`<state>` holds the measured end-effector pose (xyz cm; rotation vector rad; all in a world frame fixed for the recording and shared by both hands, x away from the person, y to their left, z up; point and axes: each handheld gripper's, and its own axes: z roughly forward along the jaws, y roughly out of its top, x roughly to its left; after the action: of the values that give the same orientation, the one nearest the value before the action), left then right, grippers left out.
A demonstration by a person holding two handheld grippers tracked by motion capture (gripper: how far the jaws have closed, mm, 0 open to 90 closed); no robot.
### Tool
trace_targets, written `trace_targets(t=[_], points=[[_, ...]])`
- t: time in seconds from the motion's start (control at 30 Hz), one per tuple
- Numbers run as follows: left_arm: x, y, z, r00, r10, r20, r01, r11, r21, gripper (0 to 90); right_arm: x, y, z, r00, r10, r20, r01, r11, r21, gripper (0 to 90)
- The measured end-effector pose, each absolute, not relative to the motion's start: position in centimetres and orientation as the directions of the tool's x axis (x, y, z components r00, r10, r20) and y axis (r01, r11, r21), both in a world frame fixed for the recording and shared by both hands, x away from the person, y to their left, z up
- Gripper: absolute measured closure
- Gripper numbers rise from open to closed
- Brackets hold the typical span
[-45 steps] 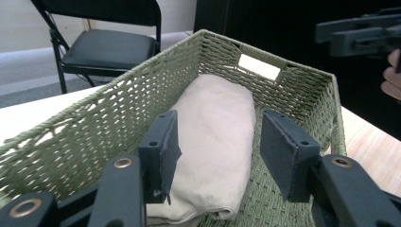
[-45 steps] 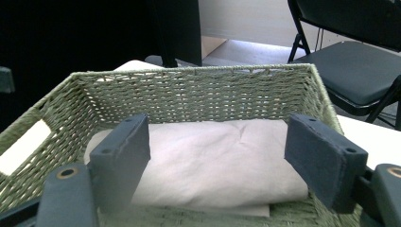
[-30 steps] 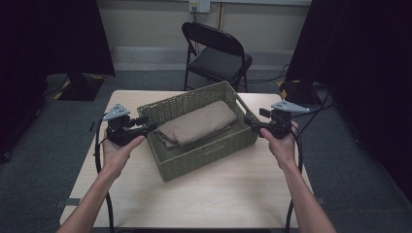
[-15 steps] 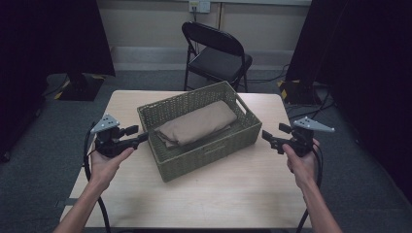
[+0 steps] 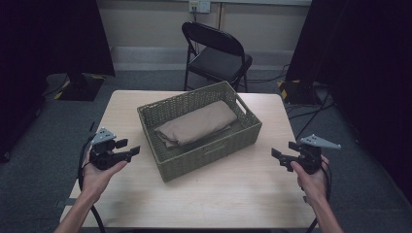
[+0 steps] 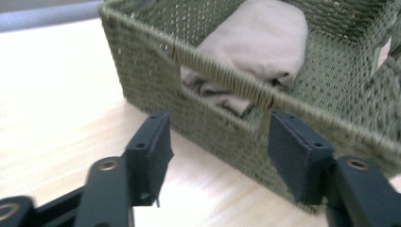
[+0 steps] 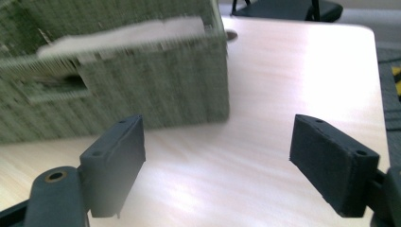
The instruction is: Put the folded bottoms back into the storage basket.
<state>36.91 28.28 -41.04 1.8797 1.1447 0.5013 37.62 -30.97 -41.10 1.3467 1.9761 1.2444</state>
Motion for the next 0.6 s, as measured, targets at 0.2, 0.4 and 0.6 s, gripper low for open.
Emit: trace_targets(t=[0.2, 0.4, 0.6], points=[[36.1, 29.5, -43.6, 0.444, 0.891, -0.091, 0.581, -0.209, 0.786, 32.9, 36.9, -31.4, -43.8, -0.403, 0.907, 0.119, 0.564, 0.144, 0.813, 18.1], [35.6, 30.0, -45.7, 0.447, 0.889, -0.096, 0.622, -0.232, 0.748, 28.9, 36.7, -31.1, -46.2, -0.396, 0.912, 0.107, 0.623, 0.181, 0.761, 17.8], [35.4, 29.1, -46.9, 0.476, 0.878, -0.042, 0.635, -0.310, 0.707, 30.6, 36.9, -30.3, -47.7, -0.406, 0.910, 0.082, 0.664, 0.232, 0.710, 17.4]])
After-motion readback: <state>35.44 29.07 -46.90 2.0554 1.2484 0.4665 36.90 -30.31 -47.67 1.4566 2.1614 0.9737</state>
